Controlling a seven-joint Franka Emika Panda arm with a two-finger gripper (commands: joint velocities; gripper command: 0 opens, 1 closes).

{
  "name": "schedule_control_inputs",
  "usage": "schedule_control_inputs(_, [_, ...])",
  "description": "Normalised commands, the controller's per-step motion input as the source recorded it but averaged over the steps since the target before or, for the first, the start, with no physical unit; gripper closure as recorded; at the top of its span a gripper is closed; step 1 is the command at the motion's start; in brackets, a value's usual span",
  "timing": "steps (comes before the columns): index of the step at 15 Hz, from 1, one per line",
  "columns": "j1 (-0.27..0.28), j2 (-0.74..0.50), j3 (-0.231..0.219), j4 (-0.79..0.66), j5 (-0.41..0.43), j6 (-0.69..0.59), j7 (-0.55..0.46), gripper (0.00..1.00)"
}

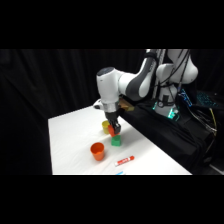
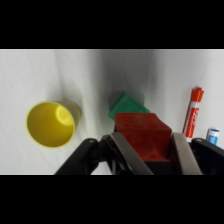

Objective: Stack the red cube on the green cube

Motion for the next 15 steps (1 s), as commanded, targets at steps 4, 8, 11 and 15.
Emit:
schedule_control_inputs(4, [0.098, -0.13, -0.039, -0.22, 0.110, 0.30, 0.30, 0.74])
schedule_control_inputs(8, [0.135, -0.10, -0.118, -0.17, -0.044, 0.30, 0.36, 0.74])
schedule_control_inputs(11, [0.172, -0.12, -0.168, -0.16, -0.169, 0.25, 0.41, 0.74])
schedule_control_inputs(15, [0.162, -0.17, -0.149, -0.18, -0.151, 0.17, 0.39, 0.74])
